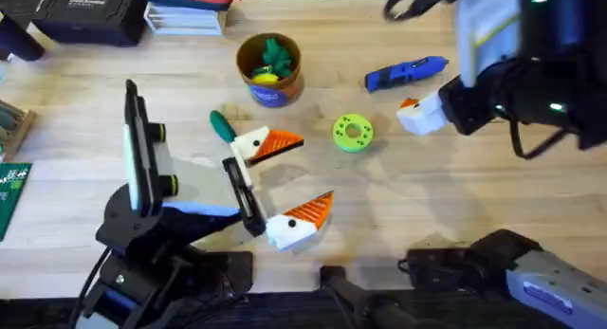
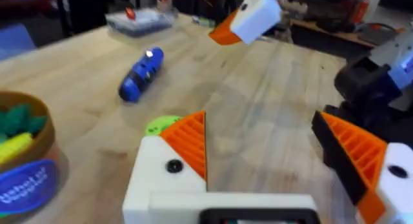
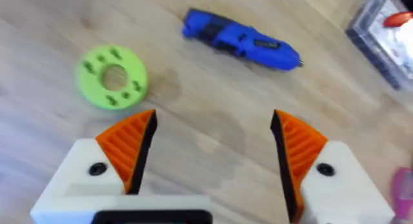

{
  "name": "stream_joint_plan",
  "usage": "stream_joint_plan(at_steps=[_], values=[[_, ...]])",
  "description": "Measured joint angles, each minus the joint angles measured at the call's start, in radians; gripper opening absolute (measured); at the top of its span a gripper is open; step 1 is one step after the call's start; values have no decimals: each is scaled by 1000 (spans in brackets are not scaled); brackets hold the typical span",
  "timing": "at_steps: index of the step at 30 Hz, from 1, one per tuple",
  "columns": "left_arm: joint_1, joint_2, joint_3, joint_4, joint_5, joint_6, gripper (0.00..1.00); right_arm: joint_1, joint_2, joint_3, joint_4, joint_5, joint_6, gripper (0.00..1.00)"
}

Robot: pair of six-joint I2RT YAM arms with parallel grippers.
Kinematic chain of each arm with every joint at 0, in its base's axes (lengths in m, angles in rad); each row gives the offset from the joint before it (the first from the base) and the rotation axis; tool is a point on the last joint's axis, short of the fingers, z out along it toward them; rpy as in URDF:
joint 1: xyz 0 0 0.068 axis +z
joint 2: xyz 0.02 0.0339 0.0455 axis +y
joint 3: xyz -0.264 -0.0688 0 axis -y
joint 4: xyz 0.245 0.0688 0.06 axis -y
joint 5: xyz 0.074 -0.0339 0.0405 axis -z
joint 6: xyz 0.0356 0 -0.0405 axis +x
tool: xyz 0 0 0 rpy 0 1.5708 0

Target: Pick up the gripper from the table and insert it into the empty holder that is missing its gripper. Then pick up a screw, insert it into the mounting hole, and use the screwdriver to tighten it. Finally, clean up the table by picking up the vegetable and placing it into the bucket.

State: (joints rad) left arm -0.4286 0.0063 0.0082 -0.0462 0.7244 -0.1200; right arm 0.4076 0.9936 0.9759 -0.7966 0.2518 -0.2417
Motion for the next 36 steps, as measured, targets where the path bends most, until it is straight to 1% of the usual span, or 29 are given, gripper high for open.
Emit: stream_joint_plan(at_steps=[2,3,4,6,9,12,14,17,20,23,25,28,31,36], values=[[0,0,4,21,-26,2,985,0,-47,2,-8,-60,62,994],[0,0,14,5,-51,0,985,0,-68,2,-11,-90,89,994],[0,0,37,-41,-90,-7,985,0,-84,2,-13,-116,110,994],[0,8,112,-165,-181,-20,985,0,-109,2,-13,-161,140,994],[0,83,303,-393,-365,-32,985,0,-135,2,-13,-203,170,993],[0,240,504,-564,-540,-36,985,0,-144,2,-13,-224,188,993],[0,376,615,-659,-634,-36,985,0,-142,2,-13,-232,193,993],[14,628,747,-766,-733,-53,985,0,-142,2,-13,-239,196,993],[67,857,831,-820,-772,-132,985,0,-138,2,-14,-243,198,993],[153,1052,890,-862,-764,-255,985,0,-129,2,-23,-246,198,994],[204,1144,909,-878,-745,-325,985,0,-126,2,-32,-246,198,994],[262,1251,913,-862,-729,-391,985,0,-126,2,-36,-246,198,994],[289,1339,915,-845,-720,-425,985,0,-126,2,-36,-246,198,994],[291,1451,917,-754,-721,-449,985,0,-126,2,-37,-246,193,994]])
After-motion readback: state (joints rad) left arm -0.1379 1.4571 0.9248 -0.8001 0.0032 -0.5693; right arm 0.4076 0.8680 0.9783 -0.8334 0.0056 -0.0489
